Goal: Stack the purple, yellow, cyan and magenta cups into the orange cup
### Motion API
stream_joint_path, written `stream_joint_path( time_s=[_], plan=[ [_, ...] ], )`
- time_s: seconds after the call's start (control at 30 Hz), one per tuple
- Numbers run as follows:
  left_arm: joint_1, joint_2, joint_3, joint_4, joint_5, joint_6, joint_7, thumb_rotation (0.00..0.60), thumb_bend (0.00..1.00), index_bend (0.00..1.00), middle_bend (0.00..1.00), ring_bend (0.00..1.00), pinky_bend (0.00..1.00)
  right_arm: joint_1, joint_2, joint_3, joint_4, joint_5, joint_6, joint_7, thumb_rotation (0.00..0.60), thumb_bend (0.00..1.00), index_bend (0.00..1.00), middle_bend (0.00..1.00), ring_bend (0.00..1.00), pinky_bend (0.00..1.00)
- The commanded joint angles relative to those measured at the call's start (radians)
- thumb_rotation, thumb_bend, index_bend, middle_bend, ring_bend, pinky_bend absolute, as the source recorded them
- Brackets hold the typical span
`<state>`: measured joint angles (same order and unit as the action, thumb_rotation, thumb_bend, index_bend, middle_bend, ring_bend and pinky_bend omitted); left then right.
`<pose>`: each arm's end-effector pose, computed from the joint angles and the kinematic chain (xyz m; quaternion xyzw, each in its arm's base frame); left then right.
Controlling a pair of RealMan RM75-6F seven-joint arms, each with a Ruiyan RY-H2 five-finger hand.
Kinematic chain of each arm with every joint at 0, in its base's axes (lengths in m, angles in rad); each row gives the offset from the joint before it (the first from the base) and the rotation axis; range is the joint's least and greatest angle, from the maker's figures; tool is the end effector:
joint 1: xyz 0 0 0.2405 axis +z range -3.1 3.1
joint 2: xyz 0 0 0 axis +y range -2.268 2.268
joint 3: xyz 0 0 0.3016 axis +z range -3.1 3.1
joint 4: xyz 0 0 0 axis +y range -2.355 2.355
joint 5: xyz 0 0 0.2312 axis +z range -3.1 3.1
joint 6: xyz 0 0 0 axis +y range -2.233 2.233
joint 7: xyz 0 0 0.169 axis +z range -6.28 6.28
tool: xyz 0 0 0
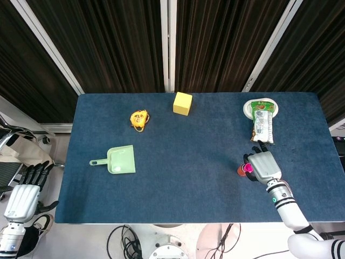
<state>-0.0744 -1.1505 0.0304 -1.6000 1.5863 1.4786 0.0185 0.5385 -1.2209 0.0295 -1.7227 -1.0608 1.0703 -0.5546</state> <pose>-0.3561 0.1877 0.1299 -0.6341 -0.3965 -0.3748 0.5479 -0.2846 -0.3316 0.0556 0.7470 -0.3527 0.2217 0.5181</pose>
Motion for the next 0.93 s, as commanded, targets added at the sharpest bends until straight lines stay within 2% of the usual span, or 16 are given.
stream_joint_path(
  time_s=[0.03, 0.2, 0.27, 0.37, 0.43, 0.53, 0.63, 0.8, 0.93],
  plan=[
    [-0.002, -0.002, -0.001, 0.002, -0.001, -0.003, -0.001, 0.6, 0.01, 0.0, 0.0, 0.0, 0.0, 0.001, 0.015, 0.0, -0.009, -0.006, -0.011, 0.016, 0.6, 0.15, 0.36, 0.39, 0.13, 0.0],
    [-0.007, -0.005, -0.003, -0.001, 0.002, -0.006, 0.003, 0.6, 0.01, 0.0, 0.0, 0.0, 0.0, -0.019, 0.054, 0.002, -0.037, -0.047, 0.015, 0.063, 0.6, 0.09, 0.21, 0.28, 0.05, 0.0],
    [-0.01, -0.006, -0.004, -0.004, 0.005, -0.007, 0.005, 0.6, 0.01, 0.0, 0.0, 0.0, 0.0, -0.041, 0.077, -0.002, -0.059, -0.081, 0.049, 0.088, 0.6, 0.09, 0.19, 0.27, 0.04, 0.0],
    [-0.015, -0.008, -0.005, -0.008, 0.008, -0.013, 0.008, 0.6, 0.01, 0.0, 0.0, 0.0, 0.0, -0.118, 0.118, -0.037, -0.087, -0.204, 0.165, 0.157, 0.6, 0.07, 0.16, 0.22, 0.02, 0.0],
    [-0.02, -0.007, -0.007, -0.011, 0.008, -0.016, 0.009, 0.6, 0.01, 0.0, 0.0, 0.0, 0.0, -0.192, 0.139, -0.082, -0.071, -0.304, 0.265, 0.211, 0.6, 0.06, 0.06, 0.14, 0.0, 0.0],
    [-0.028, -0.006, -0.017, -0.008, 0.008, -0.015, 0.013, 0.6, 0.01, 0.0, 0.0, 0.0, 0.0, -0.298, 0.14, -0.14, 0.021, -0.421, 0.401, 0.334, 0.6, 0.05, 0.0, 0.04, 0.0, 0.0],
    [-0.034, -0.011, -0.033, 0.005, 0.003, -0.006, 0.027, 0.6, 0.01, 0.0, 0.0, 0.0, 0.0, -0.38, 0.107, -0.16, 0.157, -0.459, 0.493, 0.468, 0.6, 0.04, 0.0, 0.0, 0.0, 0.0],
    [-0.045, -0.02, -0.045, 0.014, -0.004, -0.01, 0.016, 0.6, 0.01, 0.0, 0.0, 0.0, 0.0, -0.457, 0.034, -0.144, 0.322, -0.451, 0.558, 0.586, 0.6, 0.03, 0.0, 0.0, 0.0, 0.0],
    [-0.051, -0.025, -0.046, 0.014, -0.004, -0.015, 0.015, 0.6, 0.01, 0.0, 0.0, 0.0, 0.0, -0.47, 0.002, -0.124, 0.393, -0.447, 0.549, 0.65, 0.6, 0.03, 0.0, 0.0, 0.0, 0.0]
  ],
)
